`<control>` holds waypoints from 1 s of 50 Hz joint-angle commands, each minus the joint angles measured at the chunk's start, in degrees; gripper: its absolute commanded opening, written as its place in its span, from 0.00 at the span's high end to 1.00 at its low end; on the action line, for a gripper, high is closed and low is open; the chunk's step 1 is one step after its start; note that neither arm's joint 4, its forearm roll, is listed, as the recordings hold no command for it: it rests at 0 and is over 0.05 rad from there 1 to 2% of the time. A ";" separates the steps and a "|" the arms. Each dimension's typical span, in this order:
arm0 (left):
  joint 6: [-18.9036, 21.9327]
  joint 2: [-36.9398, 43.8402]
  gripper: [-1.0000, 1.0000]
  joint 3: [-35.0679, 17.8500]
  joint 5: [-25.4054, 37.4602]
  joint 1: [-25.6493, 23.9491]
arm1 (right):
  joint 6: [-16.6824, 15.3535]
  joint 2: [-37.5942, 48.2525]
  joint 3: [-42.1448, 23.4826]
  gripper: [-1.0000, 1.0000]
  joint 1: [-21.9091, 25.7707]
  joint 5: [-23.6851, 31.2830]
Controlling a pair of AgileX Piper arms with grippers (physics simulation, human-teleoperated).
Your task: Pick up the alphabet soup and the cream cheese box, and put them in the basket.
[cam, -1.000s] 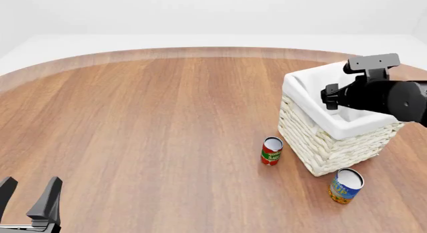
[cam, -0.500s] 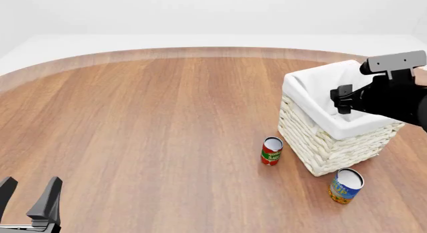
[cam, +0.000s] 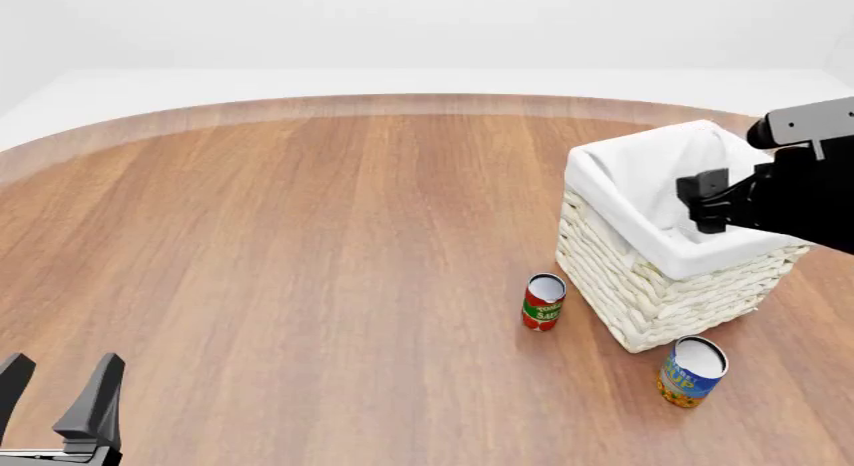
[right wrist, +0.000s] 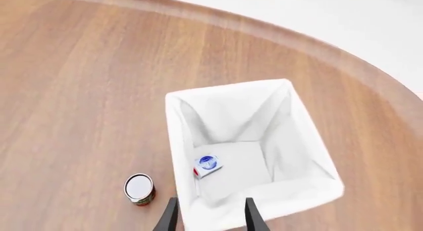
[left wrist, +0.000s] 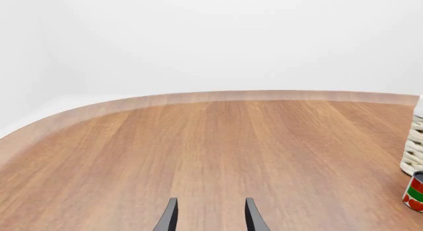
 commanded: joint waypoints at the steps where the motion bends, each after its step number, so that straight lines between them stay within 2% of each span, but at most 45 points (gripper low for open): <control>1: 0.00 -0.04 0.00 -0.01 0.04 0.00 | -1.89 -1.96 -0.11 0.00 -0.11 1.58; 20: -0.01 -0.01 0.00 -0.01 0.04 0.01 | -1.93 -2.62 -0.10 0.00 -0.14 1.87; 22: -0.02 -0.04 0.00 -0.01 0.04 0.01 | -1.97 -3.58 2.00 0.00 0.00 0.78; 32: 0.00 -0.06 0.00 -0.01 0.04 0.01 | -1.67 -8.30 1.35 0.00 -0.74 5.33; 50: -0.02 0.42 0.00 0.00 -0.42 0.01 | -0.15 -17.12 5.72 0.00 -1.15 10.69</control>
